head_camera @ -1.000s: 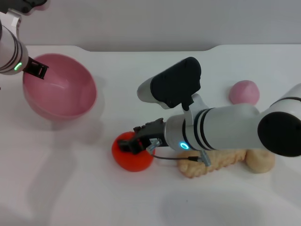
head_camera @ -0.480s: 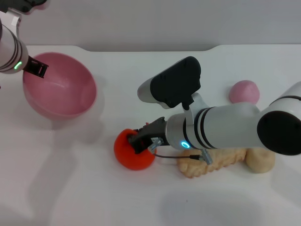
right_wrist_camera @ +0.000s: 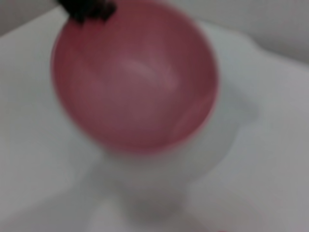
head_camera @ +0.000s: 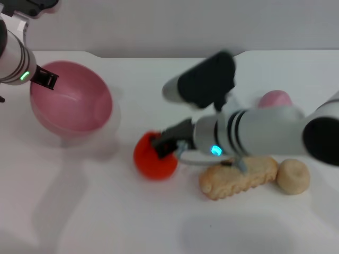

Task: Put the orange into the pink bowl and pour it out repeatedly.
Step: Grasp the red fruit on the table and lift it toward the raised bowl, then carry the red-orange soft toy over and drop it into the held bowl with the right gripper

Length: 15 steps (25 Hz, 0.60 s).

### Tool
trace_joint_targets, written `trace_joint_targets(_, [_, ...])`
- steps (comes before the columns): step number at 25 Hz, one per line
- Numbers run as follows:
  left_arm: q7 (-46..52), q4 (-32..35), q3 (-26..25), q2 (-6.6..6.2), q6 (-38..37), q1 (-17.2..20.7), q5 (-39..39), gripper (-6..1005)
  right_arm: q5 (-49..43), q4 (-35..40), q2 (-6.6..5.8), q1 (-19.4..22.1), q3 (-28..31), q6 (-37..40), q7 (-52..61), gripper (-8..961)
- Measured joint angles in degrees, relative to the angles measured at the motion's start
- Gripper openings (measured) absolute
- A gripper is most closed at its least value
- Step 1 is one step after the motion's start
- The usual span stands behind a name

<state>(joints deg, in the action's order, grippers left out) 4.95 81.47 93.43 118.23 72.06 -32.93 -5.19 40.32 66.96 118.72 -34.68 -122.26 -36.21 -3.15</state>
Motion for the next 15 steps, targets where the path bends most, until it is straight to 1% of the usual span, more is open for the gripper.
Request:
trace_joint_targets(3, [0.1,-0.1,0.7,0.09,0.0,0.0,0.3,46,-6.5,7.4,0.04,2.6,5.0,-4.3,0.0,48])
trace_joint_targets(6, [0.4,-0.6,1.8,0.18,0.0,-0.1,0.3,46,-11.1,15.1,0.19,3.9,8.0,-7.4,0.0,44])
trace_joint_targets(8, [0.9,-0.7,2.6,0.22,-0.1,-0.1,0.4,46,-12.6,18.8,0.23,4.3,9.1,-8.8,0.0,44])
trace_joint_targets(12, [1.5,-0.7,4.1,0.26,-0.1,-0.1,1.0,46,-13.6,22.9,0.22,4.2,9.6,-9.8,0.2,44])
trace_joint_targets(14, [2.2,-0.7,6.6,0.26,-0.1,-0.1,2.7,46,-13.9,24.4,0.20,4.2,9.4,-9.8,0.4,44])
trace_joint_targets(15, [2.3,-0.7,6.7,0.25,-0.1,-0.1,2.8,45,-13.9,24.4,0.20,4.2,9.4,-9.8,0.4,44])
